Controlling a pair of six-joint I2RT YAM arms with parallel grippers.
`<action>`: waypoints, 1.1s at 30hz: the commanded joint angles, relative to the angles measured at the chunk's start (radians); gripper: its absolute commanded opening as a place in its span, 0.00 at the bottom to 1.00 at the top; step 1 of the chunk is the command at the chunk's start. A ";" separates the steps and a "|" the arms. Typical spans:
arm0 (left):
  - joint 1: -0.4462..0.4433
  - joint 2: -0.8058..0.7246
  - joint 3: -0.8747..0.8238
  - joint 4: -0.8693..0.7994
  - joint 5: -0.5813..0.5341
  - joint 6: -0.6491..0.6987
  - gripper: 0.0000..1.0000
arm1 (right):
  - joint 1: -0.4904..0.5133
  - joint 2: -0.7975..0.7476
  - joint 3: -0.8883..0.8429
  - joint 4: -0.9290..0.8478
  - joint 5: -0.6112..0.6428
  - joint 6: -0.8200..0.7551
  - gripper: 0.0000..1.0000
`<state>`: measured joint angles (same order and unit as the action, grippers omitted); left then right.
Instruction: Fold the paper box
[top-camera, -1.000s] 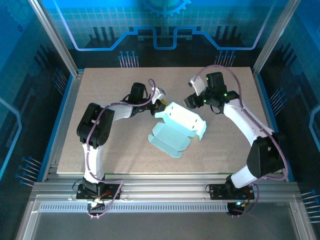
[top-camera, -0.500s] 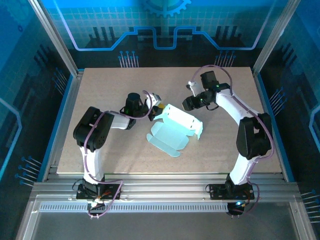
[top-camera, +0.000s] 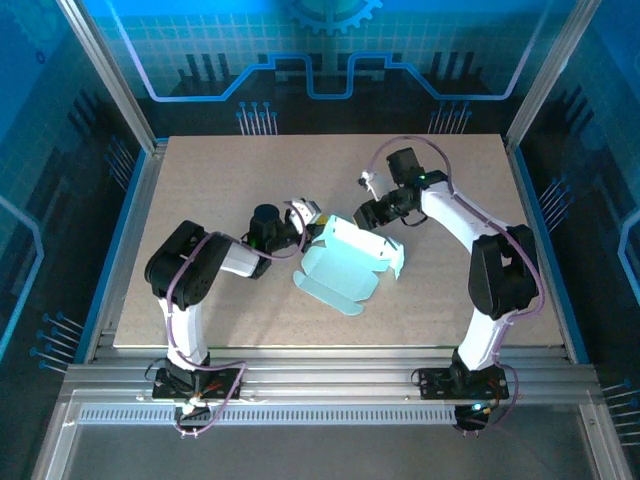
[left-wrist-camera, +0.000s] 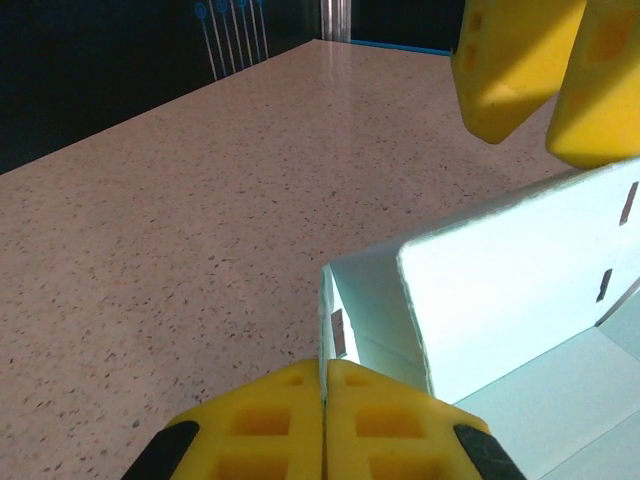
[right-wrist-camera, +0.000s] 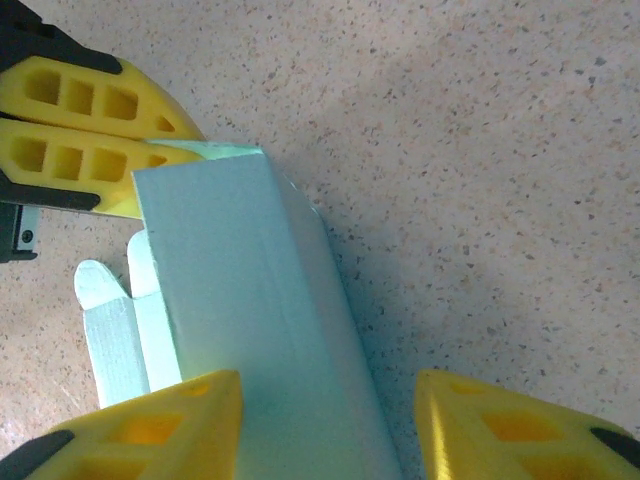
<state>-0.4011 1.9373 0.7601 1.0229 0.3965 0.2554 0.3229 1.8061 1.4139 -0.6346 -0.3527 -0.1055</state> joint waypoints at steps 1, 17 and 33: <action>-0.010 -0.050 -0.028 0.060 -0.083 -0.040 0.00 | 0.022 -0.017 -0.026 -0.008 -0.010 -0.014 0.49; -0.119 -0.107 -0.136 0.162 -0.324 -0.262 0.00 | 0.013 -0.026 -0.062 0.003 -0.087 -0.046 0.50; -0.159 -0.124 -0.178 0.191 -0.381 -0.264 0.00 | 0.011 0.033 -0.053 -0.050 -0.117 -0.130 0.52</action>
<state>-0.5549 1.8538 0.5949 1.1576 0.0402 0.0086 0.3344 1.8122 1.3605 -0.6277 -0.4454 -0.1967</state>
